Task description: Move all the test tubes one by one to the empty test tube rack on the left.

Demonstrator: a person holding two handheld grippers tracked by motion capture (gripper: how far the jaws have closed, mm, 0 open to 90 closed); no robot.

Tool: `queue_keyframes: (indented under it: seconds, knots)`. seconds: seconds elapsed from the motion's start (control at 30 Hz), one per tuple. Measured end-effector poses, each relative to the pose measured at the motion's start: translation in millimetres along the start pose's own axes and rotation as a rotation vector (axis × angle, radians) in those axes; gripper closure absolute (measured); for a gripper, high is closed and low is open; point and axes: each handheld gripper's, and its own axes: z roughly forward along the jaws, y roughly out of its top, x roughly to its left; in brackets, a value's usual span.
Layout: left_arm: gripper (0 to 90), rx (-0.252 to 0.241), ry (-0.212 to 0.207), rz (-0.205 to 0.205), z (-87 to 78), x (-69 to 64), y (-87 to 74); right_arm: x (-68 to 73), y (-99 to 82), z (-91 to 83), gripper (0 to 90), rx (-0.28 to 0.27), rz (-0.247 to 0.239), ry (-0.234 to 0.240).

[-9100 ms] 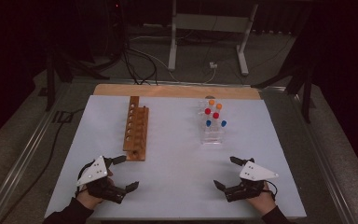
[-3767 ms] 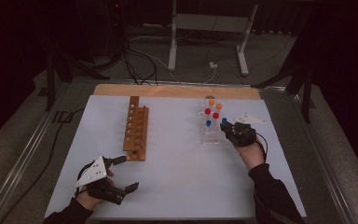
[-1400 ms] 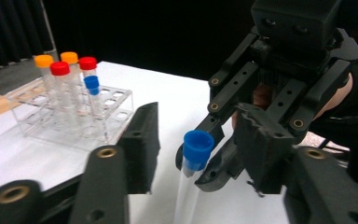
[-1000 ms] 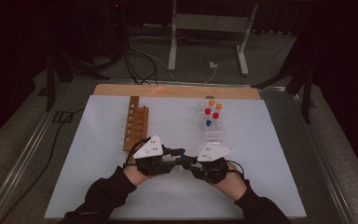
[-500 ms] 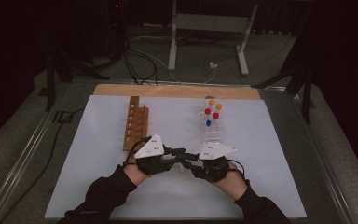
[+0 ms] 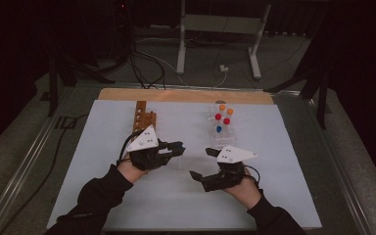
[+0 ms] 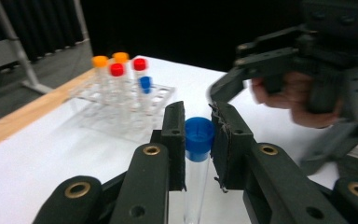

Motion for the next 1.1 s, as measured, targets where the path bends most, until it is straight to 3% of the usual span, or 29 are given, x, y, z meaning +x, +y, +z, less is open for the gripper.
queue_keyframes:
  seconds: [0.07, 0.3, 0.6, 0.7, 1.0, 1.1]
  knots:
    - [77.2, -0.001, 0.019, 0.002, -4.2, 4.6, 2.9, -1.3, 0.1, -1.3, 2.8, -0.014, 0.009, 0.029]
    - [77.3, -0.008, 0.072, -0.003, -17.2, 23.5, 13.0, -0.5, -0.5, -3.4, 0.9, -0.038, -0.014, 0.049]
    - [77.2, -0.017, 0.153, -0.003, -30.1, 51.4, 21.7, -0.2, -1.4, -4.5, 0.0, -0.055, -0.032, 0.024]
    - [77.3, -0.026, 0.183, -0.013, -34.7, 61.7, 24.3, 0.5, -1.8, -3.6, 0.0, -0.047, -0.052, 0.019]
    - [77.3, -0.038, 0.263, -0.048, -47.3, 93.5, 30.7, -1.9, -2.0, -3.7, 0.0, -0.052, -0.037, 0.028]
    - [77.3, -0.039, 0.284, -0.064, -49.0, 103.7, 30.5, -0.6, -2.5, -2.0, 0.0, -0.026, -0.06, 0.02]
